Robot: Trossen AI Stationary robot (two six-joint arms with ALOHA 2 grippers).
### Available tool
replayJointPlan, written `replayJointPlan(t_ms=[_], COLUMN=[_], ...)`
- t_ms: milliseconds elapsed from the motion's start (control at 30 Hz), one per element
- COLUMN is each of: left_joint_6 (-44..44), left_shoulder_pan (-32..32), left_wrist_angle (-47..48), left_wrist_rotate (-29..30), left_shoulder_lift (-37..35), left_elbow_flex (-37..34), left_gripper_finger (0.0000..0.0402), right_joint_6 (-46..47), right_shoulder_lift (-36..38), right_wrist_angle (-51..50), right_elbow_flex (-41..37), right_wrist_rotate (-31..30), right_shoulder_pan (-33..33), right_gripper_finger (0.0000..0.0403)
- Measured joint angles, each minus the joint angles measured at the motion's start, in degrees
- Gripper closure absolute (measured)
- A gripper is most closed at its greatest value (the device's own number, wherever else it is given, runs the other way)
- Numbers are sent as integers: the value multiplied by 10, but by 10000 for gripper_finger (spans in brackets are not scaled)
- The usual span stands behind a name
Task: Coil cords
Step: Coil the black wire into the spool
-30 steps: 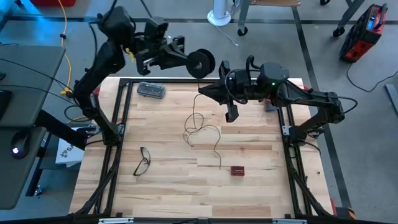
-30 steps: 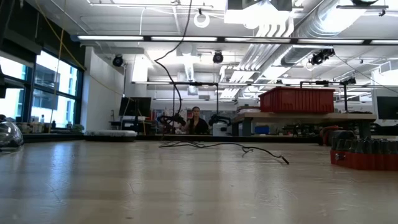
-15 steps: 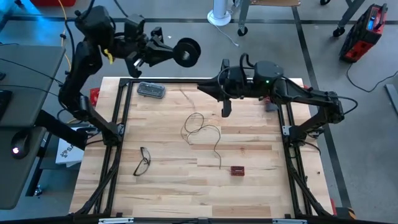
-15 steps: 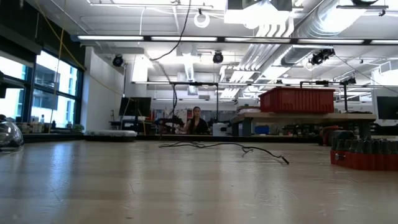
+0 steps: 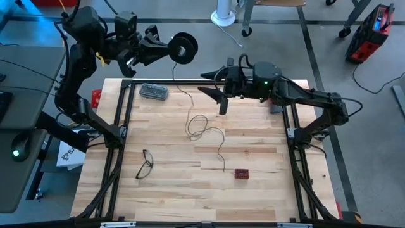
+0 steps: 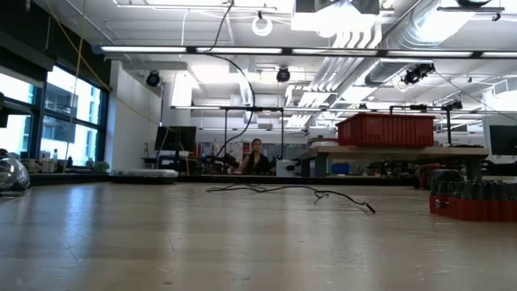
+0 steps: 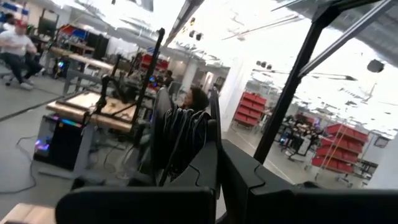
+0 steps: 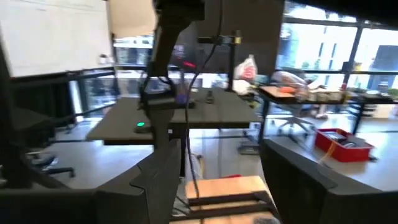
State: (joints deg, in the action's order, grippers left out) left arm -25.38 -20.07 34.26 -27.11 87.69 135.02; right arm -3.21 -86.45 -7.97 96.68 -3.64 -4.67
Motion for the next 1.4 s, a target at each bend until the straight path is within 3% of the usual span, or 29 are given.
replayJointPlan(t_ms=[200,433,633,967,1167,1400], left_joint_6=[-5,-11,-13,-9,-10,-15], left_shoulder_pan=[11,11,11,11,11,11], left_wrist_angle=[-21,-25,-25,-25,-24,-25], left_wrist_rotate=[3,7,7,7,7,7], left_shoulder_lift=[1,2,2,2,2,2], left_elbow_flex=[0,0,0,0,0,0], left_gripper_finger=[401,401,401,401,401,401], right_joint_6=[-2,-19,-75,-78,-85,-98], right_shoulder_lift=[-38,-75,-92,-92,-96,-98], right_wrist_angle=[58,79,116,114,112,107], right_elbow_flex=[0,0,0,0,0,0], right_wrist_rotate=[69,84,37,37,38,24], right_shoulder_pan=[-2,-2,-2,-2,-2,-2], right_gripper_finger=[187,187,187,195,251,385])
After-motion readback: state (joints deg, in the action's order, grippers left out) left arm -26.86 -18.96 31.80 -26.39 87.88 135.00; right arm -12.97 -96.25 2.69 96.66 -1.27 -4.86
